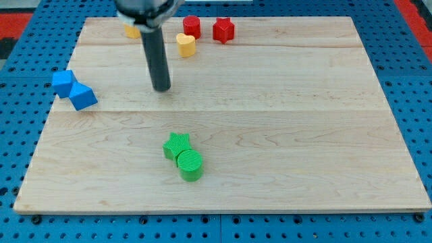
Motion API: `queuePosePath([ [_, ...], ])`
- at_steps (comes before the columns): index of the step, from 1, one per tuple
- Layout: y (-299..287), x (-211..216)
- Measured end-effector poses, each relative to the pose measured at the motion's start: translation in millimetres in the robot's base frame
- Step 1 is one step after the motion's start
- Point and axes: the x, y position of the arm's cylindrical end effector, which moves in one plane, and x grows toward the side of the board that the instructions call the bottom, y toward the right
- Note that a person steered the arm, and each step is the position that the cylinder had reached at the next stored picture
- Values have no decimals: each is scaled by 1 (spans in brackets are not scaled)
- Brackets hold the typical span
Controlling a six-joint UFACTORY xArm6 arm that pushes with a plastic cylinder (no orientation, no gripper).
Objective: Move the blue blocks towards the center
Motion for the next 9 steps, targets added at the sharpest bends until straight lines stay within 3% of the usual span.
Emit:
queuePosePath([
  [1, -81, 68],
  [2, -192, 80],
  [3, -193, 33],
  [7, -25, -55],
  [9, 15, -58],
])
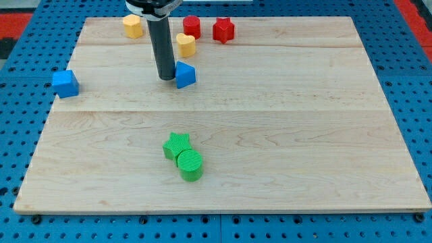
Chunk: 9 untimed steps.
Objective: Move the blue blocks towards the center
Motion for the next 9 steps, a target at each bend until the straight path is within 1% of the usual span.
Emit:
queuePosePath([
  [1, -18, 62],
  [2, -130, 110],
  [3, -213, 117],
  [4, -213, 117],
  [5, -211, 67],
  [7, -213, 46],
  [8, -210, 21],
  [9, -198, 15],
])
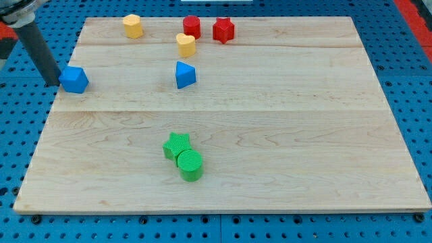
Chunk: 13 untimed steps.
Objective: Move the blue blocks towards the center
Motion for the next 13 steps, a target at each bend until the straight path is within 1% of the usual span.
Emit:
queuePosePath([
  [1, 17, 0],
  [3, 7, -10],
  [4, 21, -15],
  [5, 73, -8],
  [6, 99, 8],
  [8, 123, 46],
  [9, 155, 51],
  [10, 121, 86],
  [11, 139, 96],
  [12, 175, 94],
  [13, 168, 84],
])
